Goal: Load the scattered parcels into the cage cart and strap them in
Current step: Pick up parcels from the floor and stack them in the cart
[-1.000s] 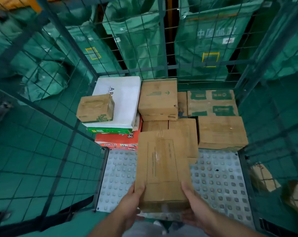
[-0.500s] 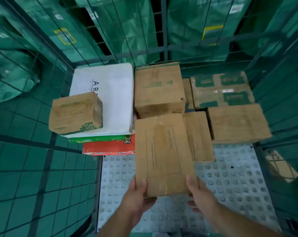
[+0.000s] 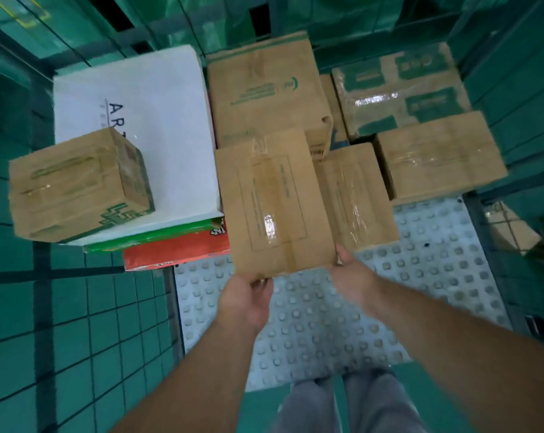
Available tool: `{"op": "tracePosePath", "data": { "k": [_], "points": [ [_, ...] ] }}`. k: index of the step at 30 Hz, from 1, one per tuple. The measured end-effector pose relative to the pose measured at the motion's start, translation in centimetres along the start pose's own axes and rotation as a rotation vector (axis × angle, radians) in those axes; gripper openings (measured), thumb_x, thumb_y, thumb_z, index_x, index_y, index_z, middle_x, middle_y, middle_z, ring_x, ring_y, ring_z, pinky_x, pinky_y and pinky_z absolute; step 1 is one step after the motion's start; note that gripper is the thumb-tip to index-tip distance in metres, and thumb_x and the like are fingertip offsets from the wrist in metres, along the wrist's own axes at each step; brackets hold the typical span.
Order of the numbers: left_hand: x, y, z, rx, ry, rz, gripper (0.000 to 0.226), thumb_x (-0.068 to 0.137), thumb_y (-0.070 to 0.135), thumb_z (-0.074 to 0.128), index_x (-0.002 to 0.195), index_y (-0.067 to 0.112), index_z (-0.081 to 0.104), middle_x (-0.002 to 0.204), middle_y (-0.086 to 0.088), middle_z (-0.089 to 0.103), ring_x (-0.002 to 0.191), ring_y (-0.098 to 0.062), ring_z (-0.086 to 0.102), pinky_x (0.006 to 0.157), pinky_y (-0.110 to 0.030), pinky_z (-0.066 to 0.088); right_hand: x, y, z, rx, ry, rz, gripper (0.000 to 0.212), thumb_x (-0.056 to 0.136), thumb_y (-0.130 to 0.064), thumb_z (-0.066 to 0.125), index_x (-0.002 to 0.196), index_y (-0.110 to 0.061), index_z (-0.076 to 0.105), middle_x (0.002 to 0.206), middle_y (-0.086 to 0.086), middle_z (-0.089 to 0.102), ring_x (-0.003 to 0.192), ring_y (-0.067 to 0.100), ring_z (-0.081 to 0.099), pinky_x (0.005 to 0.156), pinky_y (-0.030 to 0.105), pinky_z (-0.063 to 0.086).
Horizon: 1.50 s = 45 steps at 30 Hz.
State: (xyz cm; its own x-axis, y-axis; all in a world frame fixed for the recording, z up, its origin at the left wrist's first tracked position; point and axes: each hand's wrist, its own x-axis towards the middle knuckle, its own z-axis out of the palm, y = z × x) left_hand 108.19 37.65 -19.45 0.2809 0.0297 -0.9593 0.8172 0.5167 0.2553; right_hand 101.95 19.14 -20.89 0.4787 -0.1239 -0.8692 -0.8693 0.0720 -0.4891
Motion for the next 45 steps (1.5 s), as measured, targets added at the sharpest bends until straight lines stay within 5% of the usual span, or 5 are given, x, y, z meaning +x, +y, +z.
{"op": "tracePosePath", "data": {
  "k": [6,10,24,29,45],
  "points": [
    [-4.8,1.7,-3.8,0.726,0.093,-0.061,0.035,0.106,0.027,0.052,0.140,0.020,0.050,0.136,-0.007,0.049,0.123,-0.038,0.058,0.106,-0.049,0.048,-3.9,2.2,-1.4,-0.173,0.009,0.172,0.066,0.107,-0.025,0.048,0.163,-0.024,0.014,0.160,0.009,0.037,0.139,0.030,0.046,0.107,0.041,0.044],
    [-8.5,0.9,-6.5,1.237,0.032,0.036,0.013,0.103,0.026,0.052,0.090,0.023,0.054,0.099,-0.004,0.055,0.089,-0.021,0.054,0.085,-0.035,0.042,-10.0,5.6,-1.2,-0.409,-0.011,0.162,0.042,0.106,-0.019,0.043,0.145,-0.004,0.049,0.134,0.015,0.055,0.107,0.020,0.046,0.094,0.035,0.040],
    [-19.6,-6.2,-5.8,1.699,-0.295,0.044,0.029,0.101,0.040,0.057,0.121,0.020,0.064,0.116,0.001,0.069,0.105,-0.022,0.068,0.087,-0.033,0.053,-31.6,19.4,-4.3,-0.350,0.152,0.224,0.039,0.108,-0.032,0.040,0.136,-0.012,0.058,0.138,0.006,0.060,0.123,0.022,0.057,0.098,0.025,0.043],
    [-23.7,-11.1,-0.8,1.972,-0.488,0.215,0.031,0.104,0.038,0.051,0.126,0.018,0.060,0.120,0.000,0.066,0.099,-0.018,0.063,0.081,-0.028,0.046,-36.7,24.7,-6.9,-0.157,0.313,0.203,0.029,0.109,-0.037,0.037,0.102,-0.019,0.059,0.104,0.003,0.062,0.086,0.013,0.052,0.078,0.025,0.043],
    [-35.7,-44.1,-6.9,2.189,-0.715,0.219,0.021,0.104,0.031,0.054,0.118,0.019,0.065,0.113,-0.004,0.072,0.092,-0.020,0.068,0.082,-0.034,0.051,-53.1,50.8,-13.0,0.451,0.660,0.142,0.038,0.102,-0.028,0.048,0.125,-0.002,0.064,0.106,0.009,0.069,0.094,0.021,0.066,0.085,0.030,0.052]
  ]
}}
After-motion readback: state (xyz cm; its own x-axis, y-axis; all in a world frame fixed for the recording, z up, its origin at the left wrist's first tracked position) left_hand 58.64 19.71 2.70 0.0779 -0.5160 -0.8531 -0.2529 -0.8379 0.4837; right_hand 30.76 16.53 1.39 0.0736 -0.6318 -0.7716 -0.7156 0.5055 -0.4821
